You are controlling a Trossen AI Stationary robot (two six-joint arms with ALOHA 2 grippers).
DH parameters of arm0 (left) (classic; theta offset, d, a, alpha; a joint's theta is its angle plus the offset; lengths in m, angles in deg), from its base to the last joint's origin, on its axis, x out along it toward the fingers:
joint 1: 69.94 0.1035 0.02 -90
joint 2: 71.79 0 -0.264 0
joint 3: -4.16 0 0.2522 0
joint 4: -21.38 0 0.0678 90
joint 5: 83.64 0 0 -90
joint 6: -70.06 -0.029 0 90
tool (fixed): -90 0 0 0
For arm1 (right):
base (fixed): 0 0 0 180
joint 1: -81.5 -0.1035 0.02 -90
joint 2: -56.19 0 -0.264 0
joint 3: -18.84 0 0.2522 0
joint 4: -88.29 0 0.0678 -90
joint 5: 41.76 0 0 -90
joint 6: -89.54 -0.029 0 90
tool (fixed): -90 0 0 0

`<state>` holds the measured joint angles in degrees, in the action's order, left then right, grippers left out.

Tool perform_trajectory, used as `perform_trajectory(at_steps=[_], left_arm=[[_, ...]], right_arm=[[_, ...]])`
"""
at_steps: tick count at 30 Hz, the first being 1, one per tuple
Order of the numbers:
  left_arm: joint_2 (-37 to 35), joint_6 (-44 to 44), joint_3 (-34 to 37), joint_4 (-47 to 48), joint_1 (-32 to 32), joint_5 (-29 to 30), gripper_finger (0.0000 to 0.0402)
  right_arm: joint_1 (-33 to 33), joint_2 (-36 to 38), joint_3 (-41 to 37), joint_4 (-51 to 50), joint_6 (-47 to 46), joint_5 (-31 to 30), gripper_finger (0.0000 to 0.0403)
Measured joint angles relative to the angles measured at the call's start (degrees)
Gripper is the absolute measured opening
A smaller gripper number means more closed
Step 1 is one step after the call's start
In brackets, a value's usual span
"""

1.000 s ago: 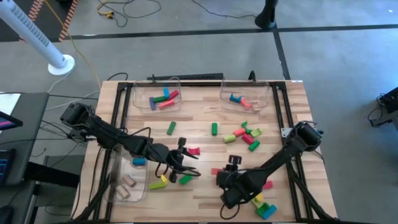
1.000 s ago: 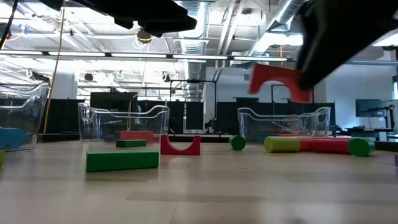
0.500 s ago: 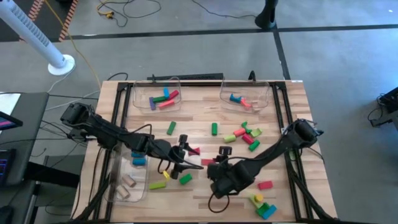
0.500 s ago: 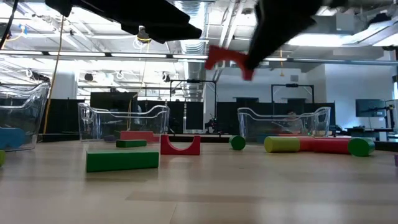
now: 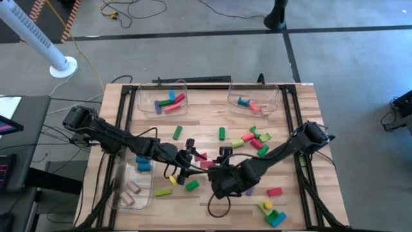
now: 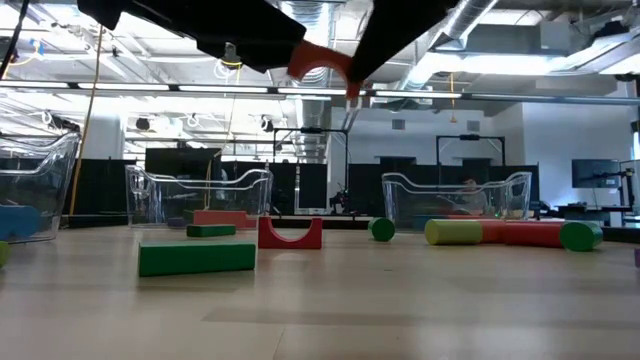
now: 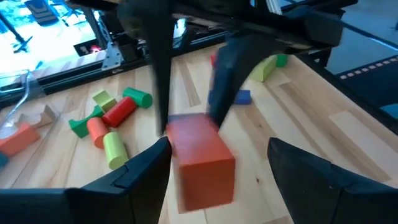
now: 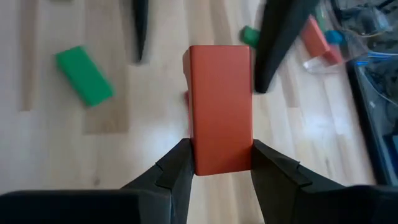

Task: Sort blocks by size
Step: Put the orange arch block into the top right transparent bin

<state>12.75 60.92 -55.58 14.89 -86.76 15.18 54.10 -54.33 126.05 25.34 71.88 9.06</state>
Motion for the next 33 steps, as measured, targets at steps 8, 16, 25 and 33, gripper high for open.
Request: perform_trajectory(at_steps=[8,16,25,33], left_arm=[[0.0,0.6,0.0,0.1,0.0,1.0,0.0259],[0.0,-0.9,0.0,0.6,0.1,5.3,0.0259],[-0.2,-5.6,0.0,-0.1,0.3,5.7,0.0259],[-1.7,-8.2,0.0,2.7,0.4,14.5,0.0259]], right_arm=[[0.6,0.0,0.0,2.3,2.6,-0.1,0.0166],[0.6,0.0,0.0,1.0,2.5,0.0,0.0166],[2.6,0.0,0.0,-7.4,-1.7,0.0,0.0166],[6.4,0.0,0.0,-12.0,-1.8,0.0,0.0166]])
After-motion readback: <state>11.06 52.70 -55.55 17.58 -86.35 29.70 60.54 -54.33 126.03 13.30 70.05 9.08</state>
